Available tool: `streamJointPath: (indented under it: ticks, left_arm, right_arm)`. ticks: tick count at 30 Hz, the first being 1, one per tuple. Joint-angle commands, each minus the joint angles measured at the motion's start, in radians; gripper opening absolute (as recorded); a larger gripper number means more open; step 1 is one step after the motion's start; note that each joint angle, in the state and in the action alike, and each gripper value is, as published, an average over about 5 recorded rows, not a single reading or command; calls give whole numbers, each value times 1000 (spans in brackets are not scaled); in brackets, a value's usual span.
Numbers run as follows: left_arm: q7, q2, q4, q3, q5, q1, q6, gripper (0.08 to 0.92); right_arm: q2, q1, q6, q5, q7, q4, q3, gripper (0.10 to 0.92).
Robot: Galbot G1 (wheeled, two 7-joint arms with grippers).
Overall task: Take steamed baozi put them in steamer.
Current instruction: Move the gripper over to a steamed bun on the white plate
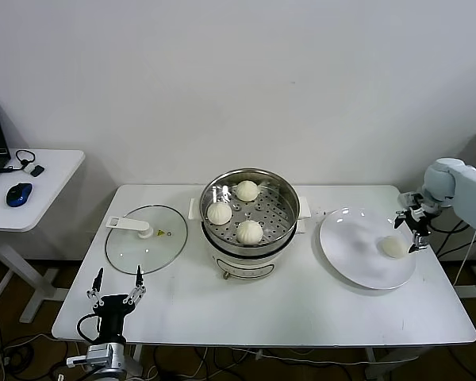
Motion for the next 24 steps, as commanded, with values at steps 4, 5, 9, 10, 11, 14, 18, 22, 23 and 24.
streamJointPath:
  ticks: [4, 5, 9, 10, 11, 14, 18, 22, 23, 24]
  left_arm:
    - [-5, -4, 5, 1, 3, 0, -4, 823]
    - [-6, -4, 5, 1, 3, 1, -5, 823]
    - [-5, -3, 3, 3, 4, 5, -6, 823]
    - [-4, -3, 2, 3, 4, 6, -6, 823]
    - [-4, -3, 1, 3, 4, 7, -6, 823]
    - [-4, -3, -2, 0, 4, 8, -5, 823]
    - [-5, -4, -3, -2, 3, 7, -4, 823]
    - [-6, -7, -1, 2, 5, 6, -4, 823]
    - [-6, -7, -2, 3, 6, 6, -5, 823]
    - [-6, -7, -2, 4, 6, 6, -5, 823]
  right_arm:
    - [55, -134, 49, -72, 4, -185, 198, 823]
    - [61, -139, 51, -73, 5, -193, 207, 823]
    - [76, -158, 54, -92, 4, -200, 232, 823]
    - [77, -163, 53, -97, 4, -198, 237, 823]
    - [79, -167, 53, -102, 4, -198, 242, 823]
    - [85, -176, 53, -108, 4, -201, 248, 823]
    - [87, -179, 54, -118, 3, -201, 249, 823]
    - [86, -181, 52, -120, 4, -197, 249, 823]
    - [86, -182, 52, -121, 4, -196, 250, 823]
    - [87, -183, 51, -120, 5, -195, 250, 823]
